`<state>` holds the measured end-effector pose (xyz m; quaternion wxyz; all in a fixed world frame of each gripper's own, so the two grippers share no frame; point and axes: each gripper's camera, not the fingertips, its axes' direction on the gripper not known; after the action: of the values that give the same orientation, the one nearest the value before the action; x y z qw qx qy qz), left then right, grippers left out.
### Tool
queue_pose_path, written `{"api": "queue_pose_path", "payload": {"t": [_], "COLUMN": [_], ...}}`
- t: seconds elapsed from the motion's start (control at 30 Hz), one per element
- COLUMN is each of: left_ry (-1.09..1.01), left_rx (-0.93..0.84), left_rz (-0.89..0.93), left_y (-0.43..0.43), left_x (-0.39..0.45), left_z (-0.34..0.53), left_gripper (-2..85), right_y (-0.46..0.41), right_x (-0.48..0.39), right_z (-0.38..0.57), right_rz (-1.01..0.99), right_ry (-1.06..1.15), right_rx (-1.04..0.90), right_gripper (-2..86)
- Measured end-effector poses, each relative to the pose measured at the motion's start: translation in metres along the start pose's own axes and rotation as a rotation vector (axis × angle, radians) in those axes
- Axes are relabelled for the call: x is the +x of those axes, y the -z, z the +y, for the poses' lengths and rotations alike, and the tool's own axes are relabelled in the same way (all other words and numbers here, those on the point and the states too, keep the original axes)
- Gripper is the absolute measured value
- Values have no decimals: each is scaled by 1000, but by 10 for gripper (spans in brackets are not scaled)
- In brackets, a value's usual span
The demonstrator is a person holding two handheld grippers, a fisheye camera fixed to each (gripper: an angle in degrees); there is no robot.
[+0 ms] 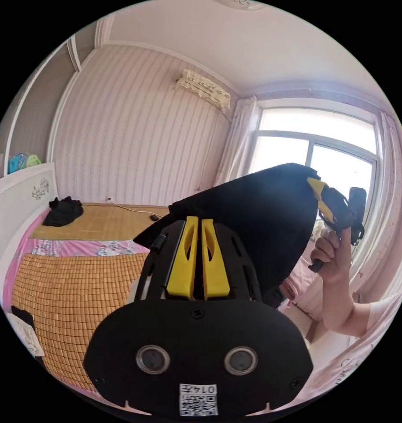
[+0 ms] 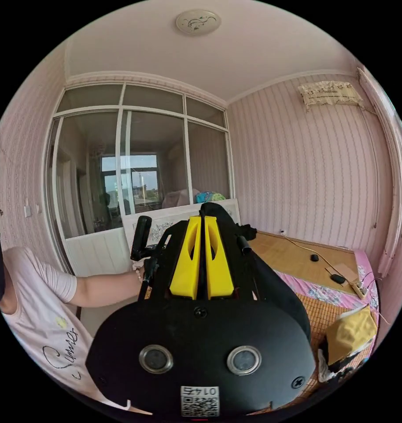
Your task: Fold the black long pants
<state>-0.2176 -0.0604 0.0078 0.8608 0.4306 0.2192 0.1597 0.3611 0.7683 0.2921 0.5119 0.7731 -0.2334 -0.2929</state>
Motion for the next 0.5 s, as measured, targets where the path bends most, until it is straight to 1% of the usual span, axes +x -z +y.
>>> {"api": "queue_pose_path", "payload": {"t": [0.03, 0.1, 0.17, 0.23, 0.3, 0.33, 0.37, 0.4, 0.43, 0.47, 0.5], "left_ry": [6, 0, -9, -57, -130, -140, -151, -132, -111, -68, 1], "left_rx": [27, 89, 96, 65, -30, -59, -133, -209, -249, -334, -417], "left_rz": [-28, -97, -112, -105, -85, -70, -13, 49, 80, 131, 171], "left_y": [18, 74, 94, 96, 76, 67, 47, 25, 13, -12, -35], "left_x": [-11, -45, -61, -68, -71, -71, -73, -75, -77, -79, -85], "left_z": [-2, -11, -14, -10, 13, 23, 48, 81, 100, 145, 196], "left_gripper": [-10, -10, -10, -10, -10, -10, -10, -10, -10, -9, -9], "right_y": [-24, -56, -93, -119, -142, -156, -167, -172, -181, -188, -191], "right_x": [-9, -17, -8, 11, 32, 43, 54, 59, 68, 78, 82], "right_z": [3, 11, 36, 66, 105, 135, 168, 186, 222, 259, 277], "right_rz": [-34, -30, -21, -44, -43, -24, 8, 26, 66, 116, 147], "right_ry": [-40, -102, -226, -324, -411, -450, -480, -496, -527, -563, -580], "right_rx": [40, 76, 78, 41, -35, -100, -184, -227, -325, -432, -480], "right_gripper": [3, 4, 4, 5, 6, 7, 9, 10, 12, 15, 17]}}
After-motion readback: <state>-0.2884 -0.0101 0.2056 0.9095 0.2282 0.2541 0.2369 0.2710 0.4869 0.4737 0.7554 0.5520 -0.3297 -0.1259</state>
